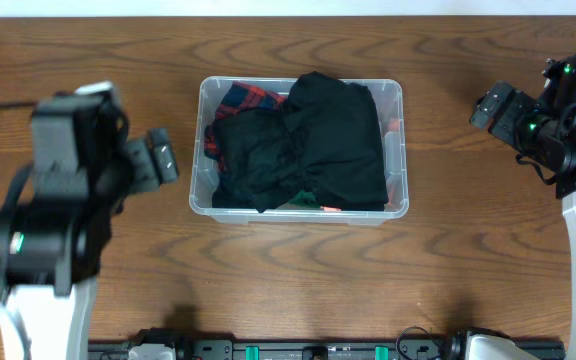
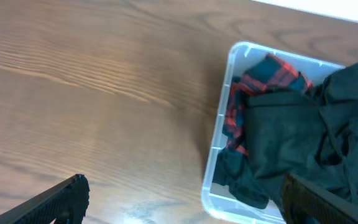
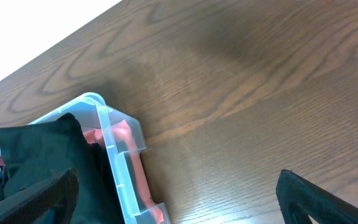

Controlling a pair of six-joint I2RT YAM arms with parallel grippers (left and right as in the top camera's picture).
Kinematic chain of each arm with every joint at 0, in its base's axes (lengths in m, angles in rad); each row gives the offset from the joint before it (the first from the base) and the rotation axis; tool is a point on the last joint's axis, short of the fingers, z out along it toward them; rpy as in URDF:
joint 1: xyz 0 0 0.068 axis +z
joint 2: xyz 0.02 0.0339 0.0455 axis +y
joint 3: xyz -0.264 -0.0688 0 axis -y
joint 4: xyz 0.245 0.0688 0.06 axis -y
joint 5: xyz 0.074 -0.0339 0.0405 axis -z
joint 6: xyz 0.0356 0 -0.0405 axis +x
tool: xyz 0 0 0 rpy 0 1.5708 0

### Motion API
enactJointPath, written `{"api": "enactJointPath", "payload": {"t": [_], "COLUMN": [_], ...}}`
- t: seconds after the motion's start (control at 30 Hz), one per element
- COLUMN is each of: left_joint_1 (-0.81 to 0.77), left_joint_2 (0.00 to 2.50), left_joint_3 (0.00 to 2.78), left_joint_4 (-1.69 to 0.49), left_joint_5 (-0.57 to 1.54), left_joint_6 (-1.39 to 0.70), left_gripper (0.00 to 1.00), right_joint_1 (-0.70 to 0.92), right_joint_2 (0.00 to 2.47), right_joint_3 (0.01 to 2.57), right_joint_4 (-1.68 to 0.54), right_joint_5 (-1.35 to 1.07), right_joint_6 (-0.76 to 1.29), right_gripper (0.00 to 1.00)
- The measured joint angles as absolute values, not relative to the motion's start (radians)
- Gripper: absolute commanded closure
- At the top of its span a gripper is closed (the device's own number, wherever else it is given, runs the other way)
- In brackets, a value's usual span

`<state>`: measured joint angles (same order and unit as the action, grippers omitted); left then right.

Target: Pack container

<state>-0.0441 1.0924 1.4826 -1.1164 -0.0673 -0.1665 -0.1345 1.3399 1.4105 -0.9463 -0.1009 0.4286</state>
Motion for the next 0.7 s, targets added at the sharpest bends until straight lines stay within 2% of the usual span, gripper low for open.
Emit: {"api": "enactJointPath", "payload": {"t": [0.27,0.7], "left_joint_1": [-0.044,-0.044], "left_joint_2": [0.990,1.069], "left_joint_3": [1.320,1.255], "left_joint_4": [-1.146,-1.111], "left_joint_5": [-0.120,-0.124], "left_joint_6": [-0.184,-0.185], "left_gripper": [0.02,0.02], "right_joint_1": [-0.134,-0.134], "right_joint_2": [1.340,1.340], "right_joint_3": [1.411,1.411], "right_joint_4": [-0.946,-0.946], "right_joint_5": [-0.101,-0.101], "right_joint_6": [0.429,0.429], "right_gripper": [0.01,0.01]}}
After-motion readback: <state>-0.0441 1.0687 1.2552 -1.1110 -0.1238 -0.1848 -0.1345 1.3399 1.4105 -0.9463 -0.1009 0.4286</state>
